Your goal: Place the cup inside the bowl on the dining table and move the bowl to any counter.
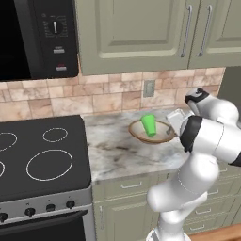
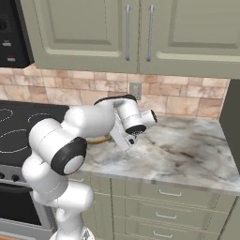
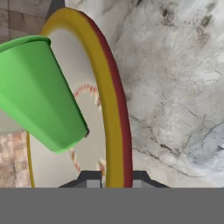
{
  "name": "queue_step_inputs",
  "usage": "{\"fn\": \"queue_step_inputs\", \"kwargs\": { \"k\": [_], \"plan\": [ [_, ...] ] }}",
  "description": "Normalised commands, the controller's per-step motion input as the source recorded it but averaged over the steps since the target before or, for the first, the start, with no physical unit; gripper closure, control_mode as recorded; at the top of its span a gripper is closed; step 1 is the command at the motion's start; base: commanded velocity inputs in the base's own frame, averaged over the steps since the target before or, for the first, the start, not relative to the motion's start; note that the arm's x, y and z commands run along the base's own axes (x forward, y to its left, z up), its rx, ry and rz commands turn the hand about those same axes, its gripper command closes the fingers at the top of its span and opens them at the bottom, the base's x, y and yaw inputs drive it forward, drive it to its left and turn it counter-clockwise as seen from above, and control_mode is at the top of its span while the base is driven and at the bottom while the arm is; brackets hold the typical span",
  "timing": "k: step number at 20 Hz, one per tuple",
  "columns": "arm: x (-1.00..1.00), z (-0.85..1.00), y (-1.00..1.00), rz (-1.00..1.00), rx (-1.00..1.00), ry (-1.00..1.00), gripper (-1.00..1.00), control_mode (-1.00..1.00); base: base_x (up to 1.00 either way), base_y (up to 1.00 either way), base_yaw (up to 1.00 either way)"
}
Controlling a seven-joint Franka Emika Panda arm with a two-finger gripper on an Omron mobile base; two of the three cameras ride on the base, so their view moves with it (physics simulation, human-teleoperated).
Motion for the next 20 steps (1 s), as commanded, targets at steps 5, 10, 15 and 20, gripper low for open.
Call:
{"fn": "queue_step_inputs", "kwargs": {
  "k": [5,10,15,20],
  "plan": [
    [0.19,-0.20,-0.34,0.02,0.00,0.00,1.00,-1.00,0.00,0.00,0.00],
    [0.17,-0.18,-0.33,0.01,0.00,0.00,1.00,-1.00,0.00,0.00,0.00],
    [0.33,-0.11,-0.32,0.01,0.00,0.00,1.00,-1.00,0.00,0.00,0.00],
    [0.30,-0.06,-0.23,0.00,0.00,0.00,1.00,-1.00,0.00,0.00,0.00]
  ]
}}
